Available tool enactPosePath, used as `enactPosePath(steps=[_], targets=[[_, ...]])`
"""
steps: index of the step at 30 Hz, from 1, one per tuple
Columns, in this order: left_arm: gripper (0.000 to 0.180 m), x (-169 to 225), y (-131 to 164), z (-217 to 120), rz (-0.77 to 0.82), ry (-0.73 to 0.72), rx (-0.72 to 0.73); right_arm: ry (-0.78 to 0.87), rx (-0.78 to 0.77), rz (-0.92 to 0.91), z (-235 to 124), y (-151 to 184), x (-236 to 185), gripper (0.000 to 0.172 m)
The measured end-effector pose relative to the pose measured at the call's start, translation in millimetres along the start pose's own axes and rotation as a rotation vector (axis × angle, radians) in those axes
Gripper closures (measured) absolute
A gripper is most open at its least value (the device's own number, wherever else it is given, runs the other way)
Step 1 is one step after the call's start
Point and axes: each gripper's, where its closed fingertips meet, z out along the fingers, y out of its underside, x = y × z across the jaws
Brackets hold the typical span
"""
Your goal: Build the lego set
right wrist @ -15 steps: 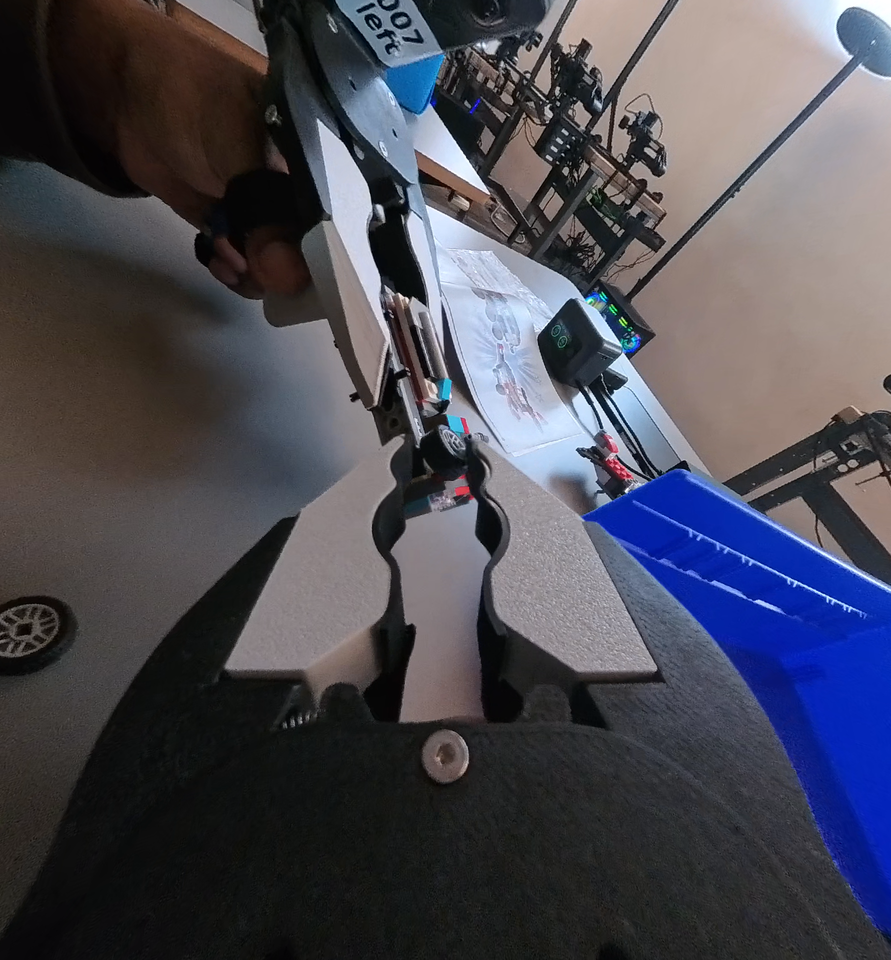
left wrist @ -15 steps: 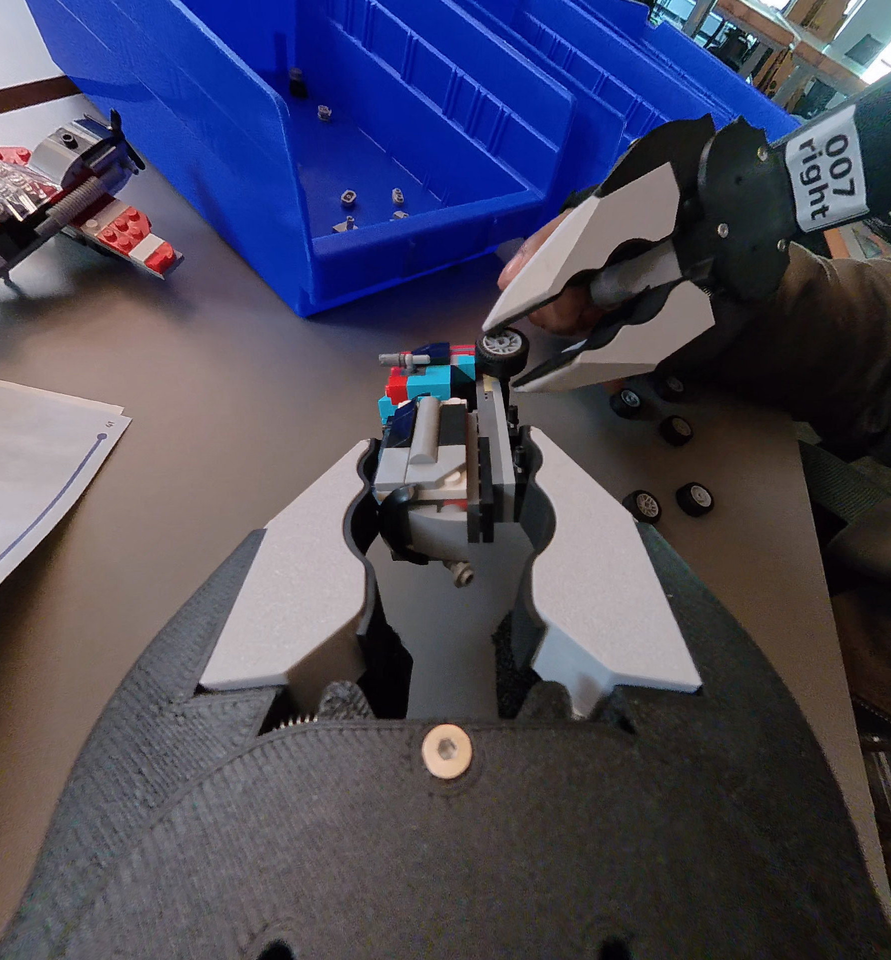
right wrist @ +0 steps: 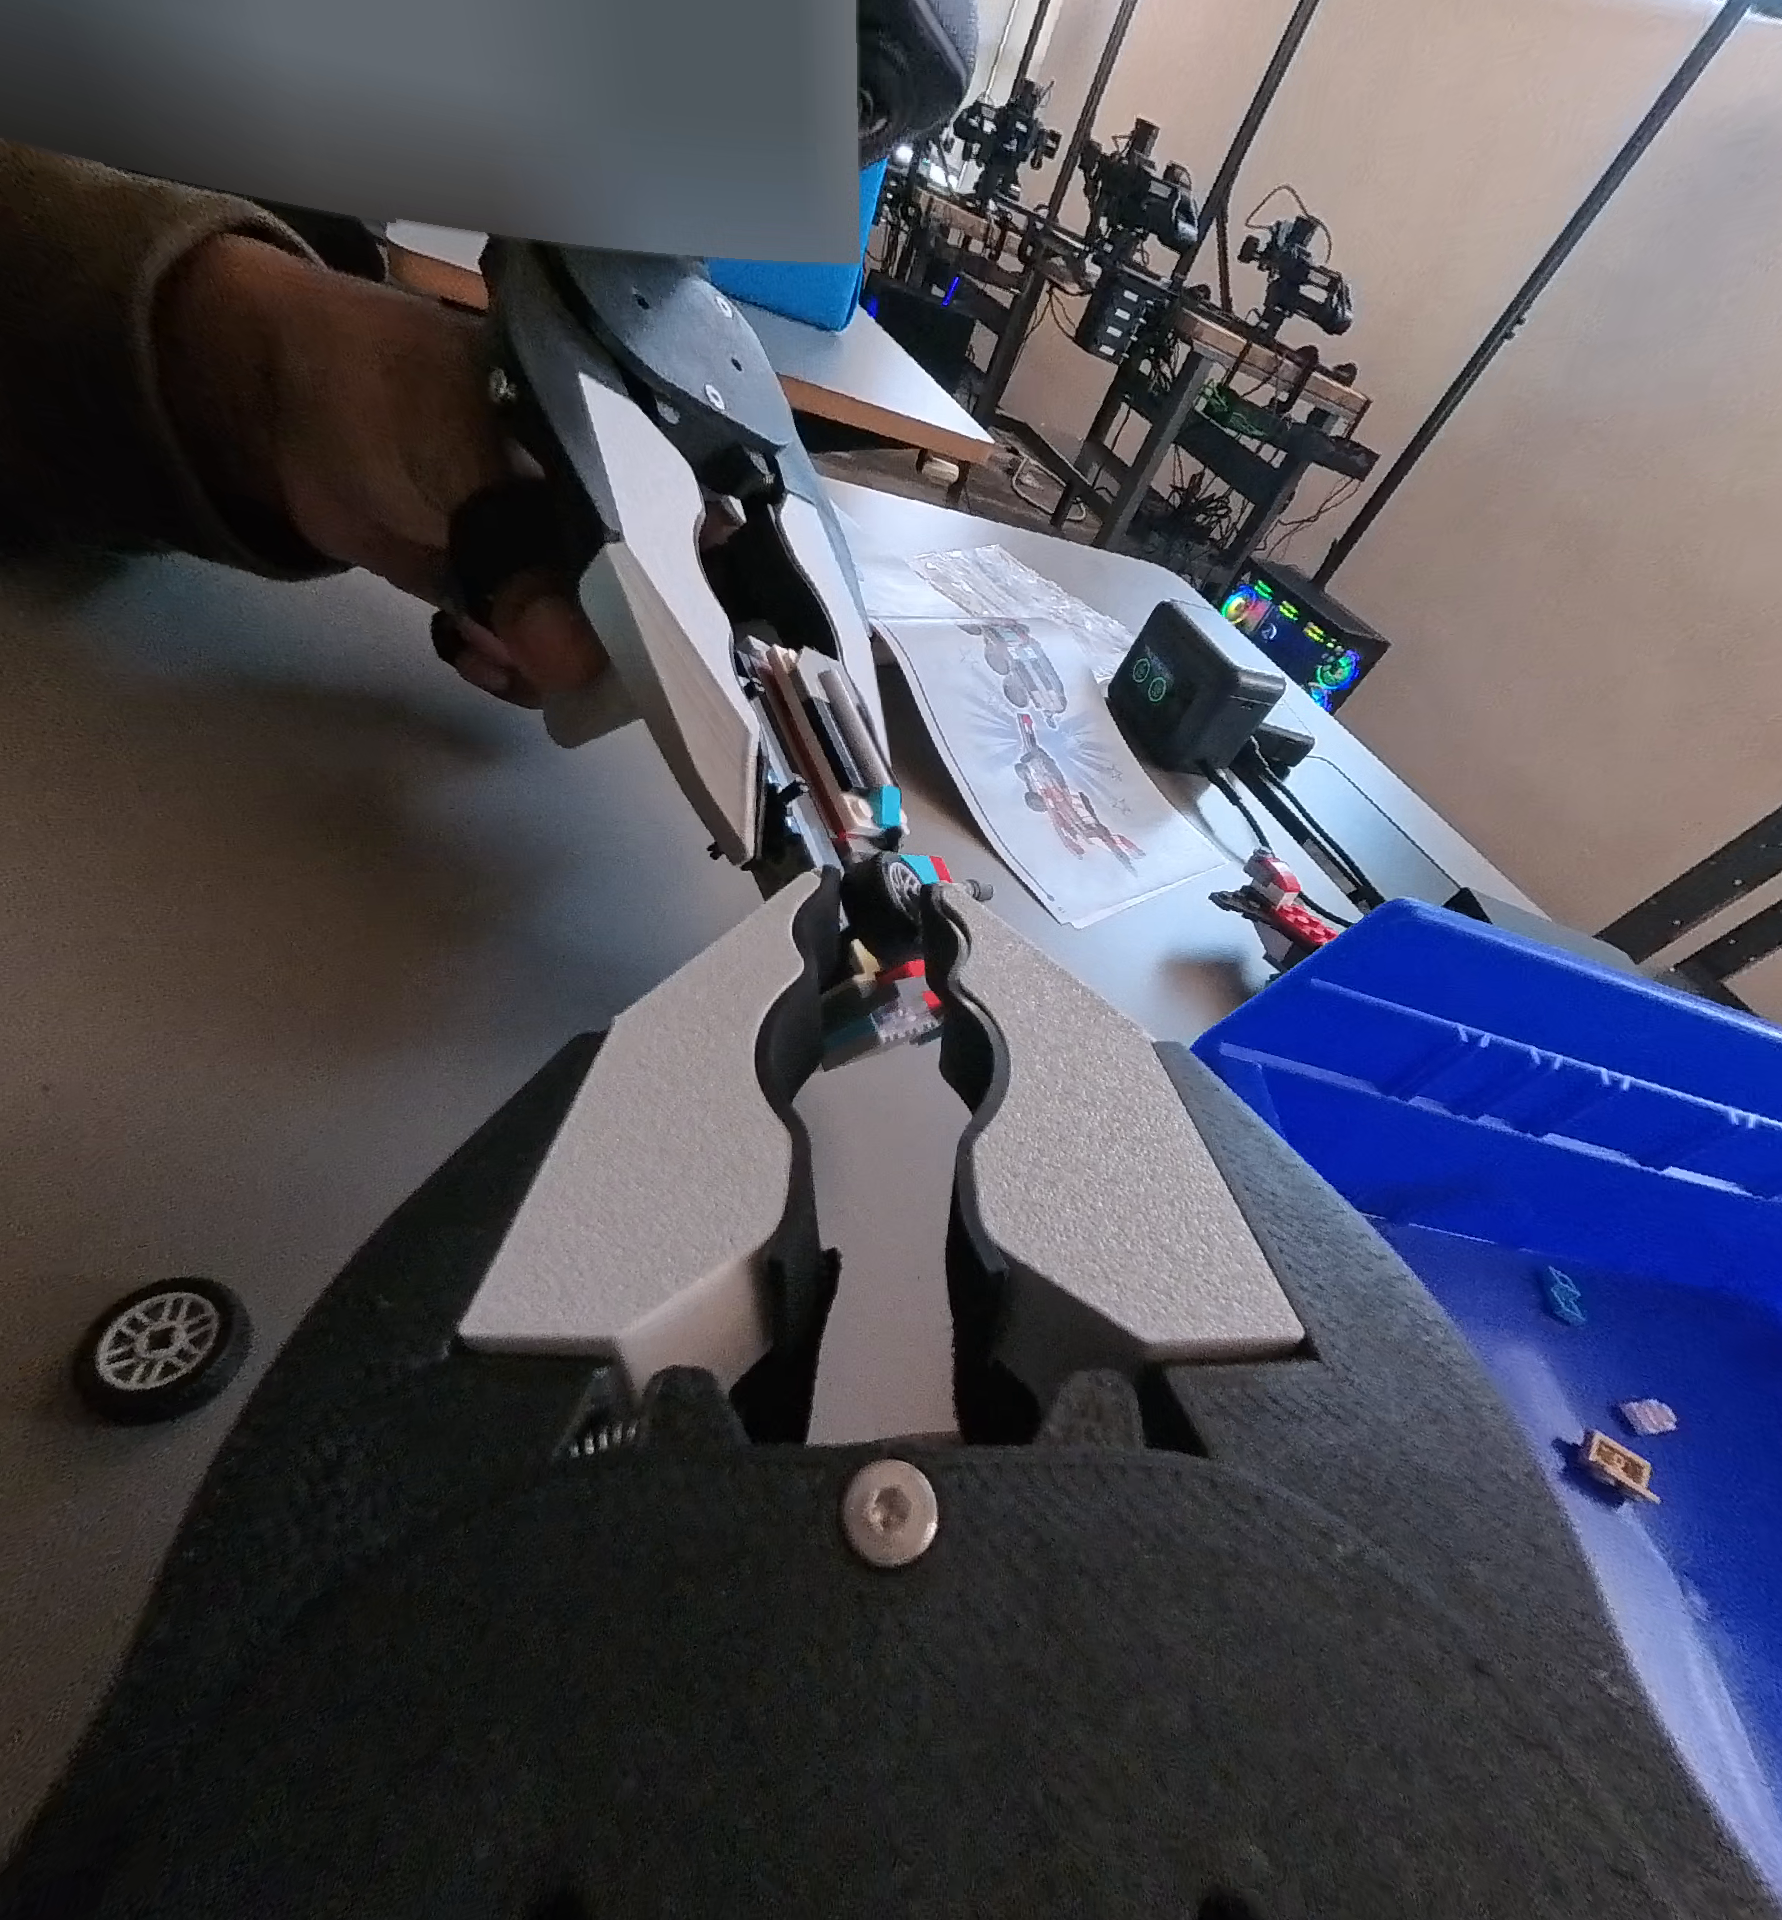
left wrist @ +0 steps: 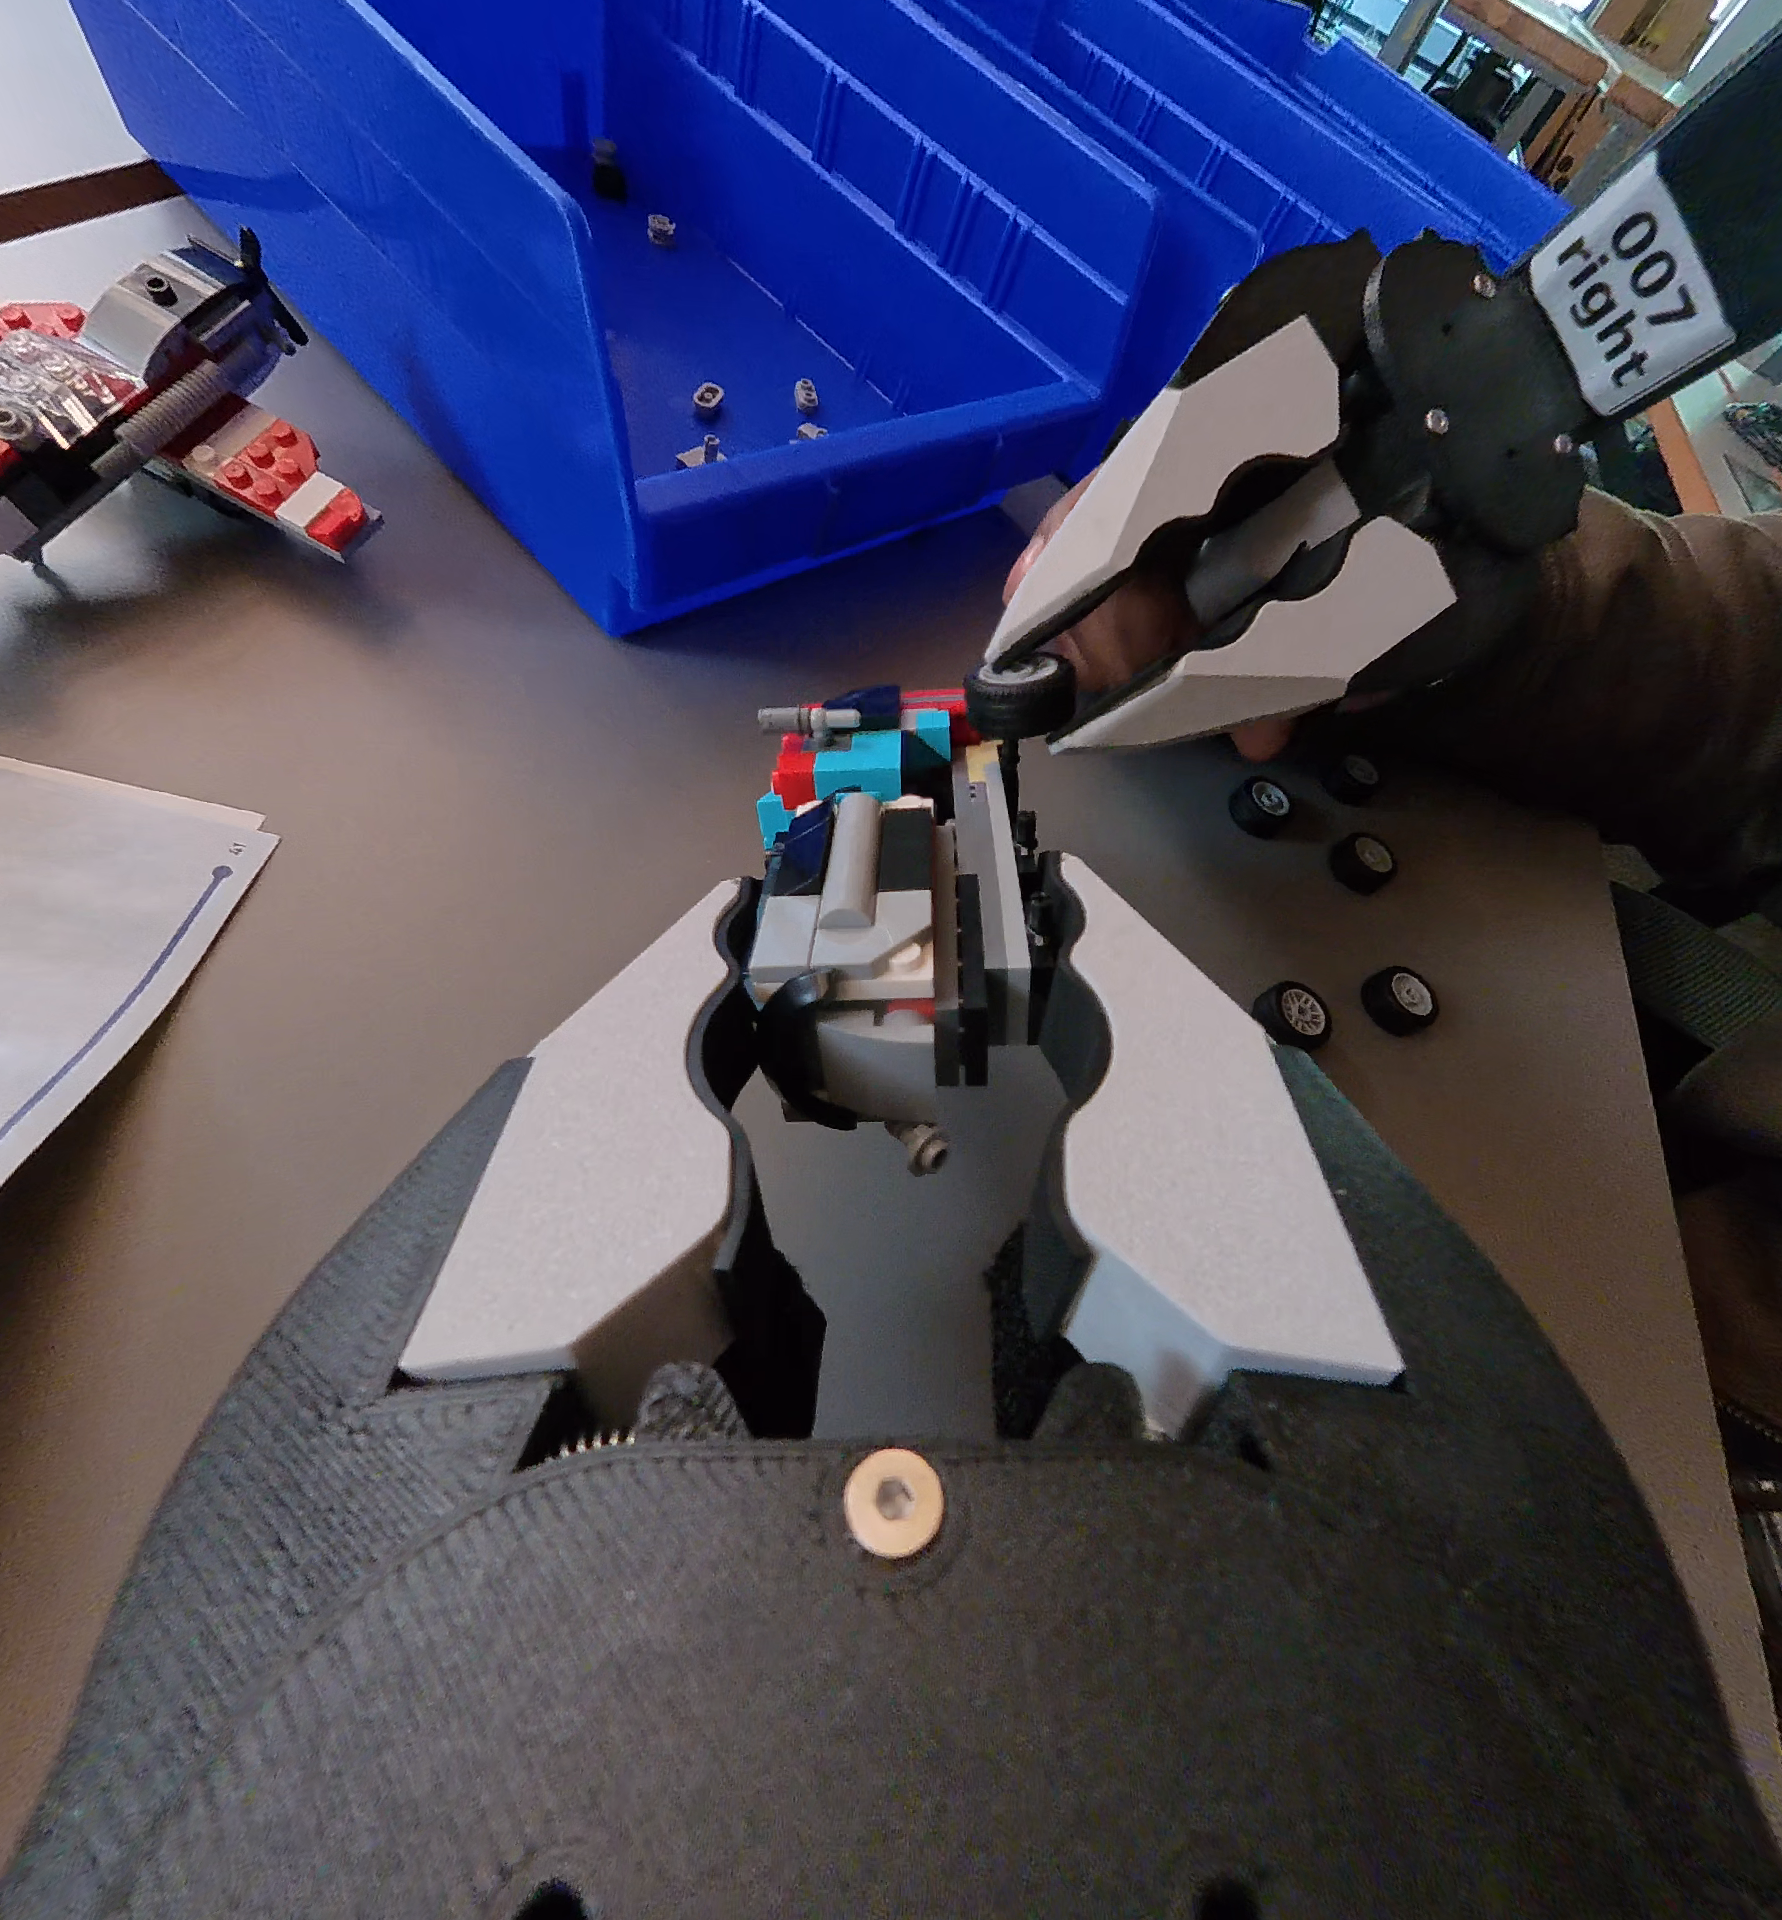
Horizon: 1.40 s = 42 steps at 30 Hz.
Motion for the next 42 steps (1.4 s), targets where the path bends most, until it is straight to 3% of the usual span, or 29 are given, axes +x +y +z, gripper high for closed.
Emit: enactPosePath(steps=[11, 28, 42], targets=[[0.125, -1, 0, 0, -0.007, -0.006, -0.001, 0.046, -0.052, -0.164, 2, 8, -1, 0.156], [0.125, -2, 0, -1, -0.034, -0.006, 0.000, 0.061, -0.071, -0.239, 3, 9, -3, 0.148], [0.125, -2, 1, -2, -0.070, -0.004, -0.015, 0.073, -0.118, -0.527, 5, 13, -12, 0.131]])
